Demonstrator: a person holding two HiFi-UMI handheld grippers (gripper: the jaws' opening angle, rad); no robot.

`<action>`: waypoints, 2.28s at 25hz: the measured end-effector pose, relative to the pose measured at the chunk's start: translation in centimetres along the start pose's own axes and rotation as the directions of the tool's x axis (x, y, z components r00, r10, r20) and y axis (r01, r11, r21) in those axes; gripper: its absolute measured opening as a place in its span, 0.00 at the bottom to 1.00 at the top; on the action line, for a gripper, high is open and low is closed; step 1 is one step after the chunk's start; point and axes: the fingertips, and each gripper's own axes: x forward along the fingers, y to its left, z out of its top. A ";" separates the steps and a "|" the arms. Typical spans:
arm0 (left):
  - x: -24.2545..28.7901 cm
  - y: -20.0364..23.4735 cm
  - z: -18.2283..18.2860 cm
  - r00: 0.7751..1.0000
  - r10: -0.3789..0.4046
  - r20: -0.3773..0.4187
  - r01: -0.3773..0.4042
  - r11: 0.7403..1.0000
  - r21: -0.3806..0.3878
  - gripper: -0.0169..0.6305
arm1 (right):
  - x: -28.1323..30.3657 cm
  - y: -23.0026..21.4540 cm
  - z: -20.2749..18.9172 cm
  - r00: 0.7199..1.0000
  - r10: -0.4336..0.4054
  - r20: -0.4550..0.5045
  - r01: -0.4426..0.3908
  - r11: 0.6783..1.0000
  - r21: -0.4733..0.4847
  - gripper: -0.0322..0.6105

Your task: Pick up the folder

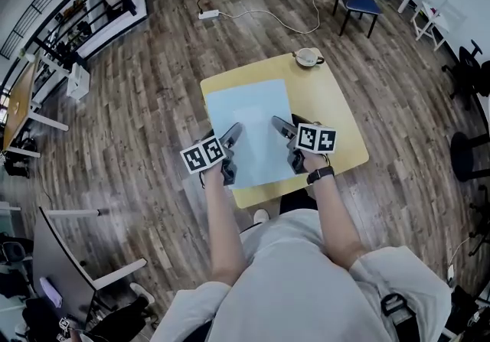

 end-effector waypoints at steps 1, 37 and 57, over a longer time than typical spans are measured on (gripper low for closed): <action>-0.2 -0.4 0.4 1.000 -0.009 0.005 0.009 1.000 0.010 0.68 | -0.3 0.3 0.5 1.000 0.001 0.011 0.000 1.000 -0.011 0.52; -13.4 -12.8 16.7 0.876 -0.207 0.436 0.053 0.939 0.341 0.68 | -10.1 17.7 16.5 0.868 0.244 0.432 -0.062 0.917 -0.394 0.52; -16.1 -15.7 19.1 0.833 -0.285 0.475 0.056 0.896 0.440 0.68 | -12.8 20.1 18.5 0.809 0.315 0.497 -0.060 0.884 -0.463 0.52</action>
